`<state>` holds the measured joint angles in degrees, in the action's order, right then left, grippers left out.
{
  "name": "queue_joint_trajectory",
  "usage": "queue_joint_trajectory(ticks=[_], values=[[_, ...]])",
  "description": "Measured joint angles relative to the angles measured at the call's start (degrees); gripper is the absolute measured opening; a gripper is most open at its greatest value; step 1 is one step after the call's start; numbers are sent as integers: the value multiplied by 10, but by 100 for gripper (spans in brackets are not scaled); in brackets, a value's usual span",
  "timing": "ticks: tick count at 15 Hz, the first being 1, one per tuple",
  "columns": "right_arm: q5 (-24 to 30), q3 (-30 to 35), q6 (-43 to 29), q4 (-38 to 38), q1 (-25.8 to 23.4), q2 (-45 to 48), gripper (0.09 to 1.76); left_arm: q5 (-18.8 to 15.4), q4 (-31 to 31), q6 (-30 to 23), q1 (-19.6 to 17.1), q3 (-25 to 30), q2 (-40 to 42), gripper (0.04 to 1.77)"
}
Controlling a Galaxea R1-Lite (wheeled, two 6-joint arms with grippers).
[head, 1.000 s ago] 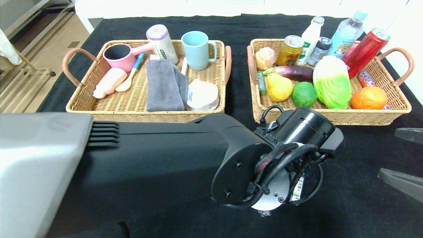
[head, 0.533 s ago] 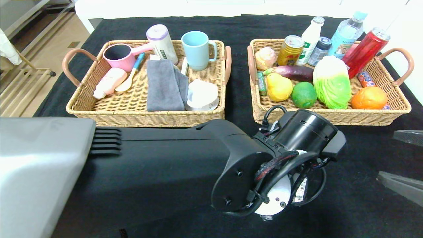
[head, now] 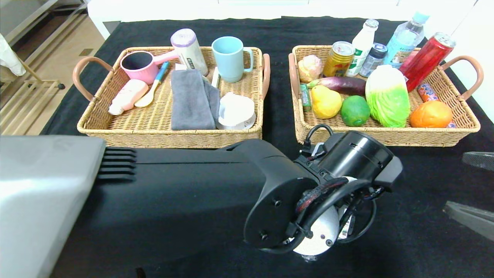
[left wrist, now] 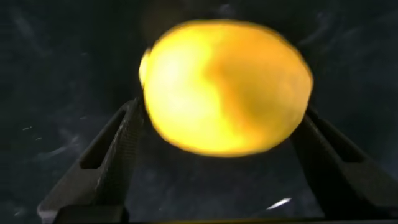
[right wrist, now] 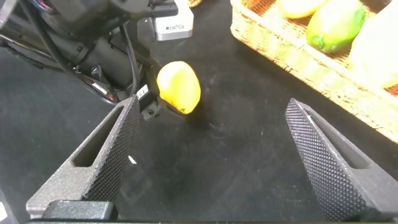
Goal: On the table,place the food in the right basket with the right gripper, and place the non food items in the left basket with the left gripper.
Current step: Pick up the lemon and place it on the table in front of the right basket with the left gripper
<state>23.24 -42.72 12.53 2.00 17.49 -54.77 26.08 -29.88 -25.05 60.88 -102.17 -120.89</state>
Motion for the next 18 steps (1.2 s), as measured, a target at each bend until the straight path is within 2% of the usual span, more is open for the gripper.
queue_joint_trajectory(ticks=[5, 8, 11, 14, 18], values=[[-1, -6, -1, -19, 16, 40, 171, 4, -33, 3, 22, 14, 30, 165], [-1, -9, -1, -21, 18, 52, 171, 4, -33, 9, 25, 50, 61, 167], [-1, -9, -1, -22, 18, 54, 171, 3, -35, 45, 17, 104, 106, 169], [-3, -9, -1, -22, 18, 53, 171, 2, -34, 87, -11, 166, 165, 169], [-3, -10, -2, -21, 17, 44, 171, -2, -28, 141, -70, 282, 252, 170]])
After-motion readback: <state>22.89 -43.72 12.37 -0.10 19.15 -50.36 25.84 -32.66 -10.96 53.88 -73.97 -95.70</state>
